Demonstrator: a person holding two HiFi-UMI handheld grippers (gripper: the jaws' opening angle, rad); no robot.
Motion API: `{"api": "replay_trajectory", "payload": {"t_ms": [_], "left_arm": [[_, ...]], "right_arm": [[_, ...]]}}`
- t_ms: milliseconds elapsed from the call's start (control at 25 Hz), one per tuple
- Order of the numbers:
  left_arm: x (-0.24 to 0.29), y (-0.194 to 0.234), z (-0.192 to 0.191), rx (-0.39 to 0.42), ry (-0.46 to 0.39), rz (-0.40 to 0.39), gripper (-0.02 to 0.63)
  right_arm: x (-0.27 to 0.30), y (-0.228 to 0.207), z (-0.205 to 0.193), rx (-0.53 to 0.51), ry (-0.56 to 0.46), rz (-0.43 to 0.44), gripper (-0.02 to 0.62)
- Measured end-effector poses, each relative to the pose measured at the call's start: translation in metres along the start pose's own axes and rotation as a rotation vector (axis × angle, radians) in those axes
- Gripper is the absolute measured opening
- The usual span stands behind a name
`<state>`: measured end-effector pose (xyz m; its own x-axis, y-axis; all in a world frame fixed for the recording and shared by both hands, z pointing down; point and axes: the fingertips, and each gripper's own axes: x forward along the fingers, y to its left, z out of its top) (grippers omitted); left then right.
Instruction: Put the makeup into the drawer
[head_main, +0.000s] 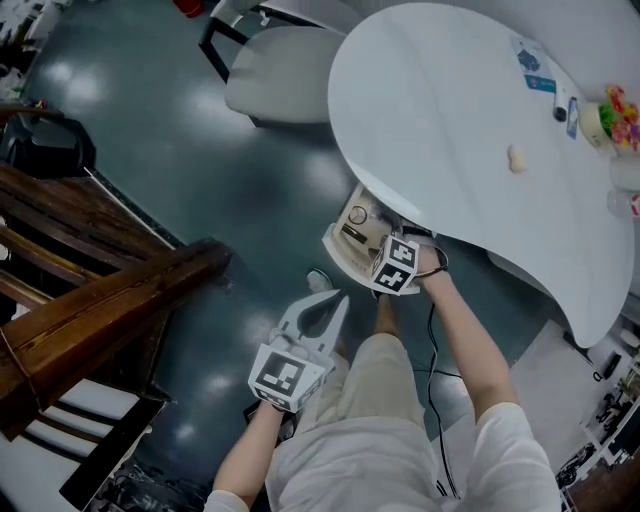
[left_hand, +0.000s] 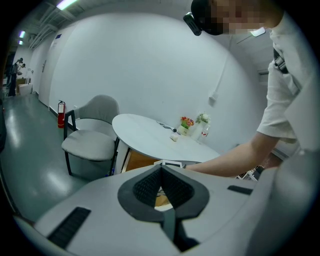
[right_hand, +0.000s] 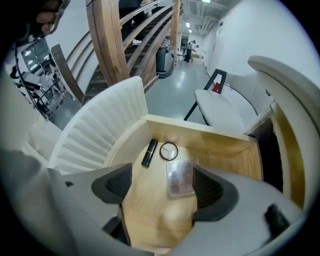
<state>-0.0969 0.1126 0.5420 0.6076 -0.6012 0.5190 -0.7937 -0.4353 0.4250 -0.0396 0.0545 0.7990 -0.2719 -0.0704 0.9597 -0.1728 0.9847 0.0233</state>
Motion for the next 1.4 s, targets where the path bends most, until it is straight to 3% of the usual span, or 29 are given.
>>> {"api": "replay_trajectory", "payload": {"t_ms": [320, 840, 1120, 1400], "left_arm": [[-0.018, -0.015, 0.026, 0.011, -0.037, 0.017, 0.008], [-0.038, -0.024, 0.074, 0.04, -0.105, 0.067, 0.008], [-0.042, -0.037, 0.089, 0.044, -0.122, 0.052, 0.008], [-0.036, -0.056, 0.104, 0.09, -0.136, 0.006, 0.008]], "right_arm": [[-0.053, 0.014, 0.02, 0.017, -0.032, 0.022, 0.374], [-0.157, 0.017, 0.043, 0.19, -0.159, 0.007, 0.373], [-0.208, 0.026, 0.04, 0.25, -0.197, 0.004, 0.371], [-0.259, 0.023, 0.041, 0.316, -0.279, -0.063, 0.265]]}}
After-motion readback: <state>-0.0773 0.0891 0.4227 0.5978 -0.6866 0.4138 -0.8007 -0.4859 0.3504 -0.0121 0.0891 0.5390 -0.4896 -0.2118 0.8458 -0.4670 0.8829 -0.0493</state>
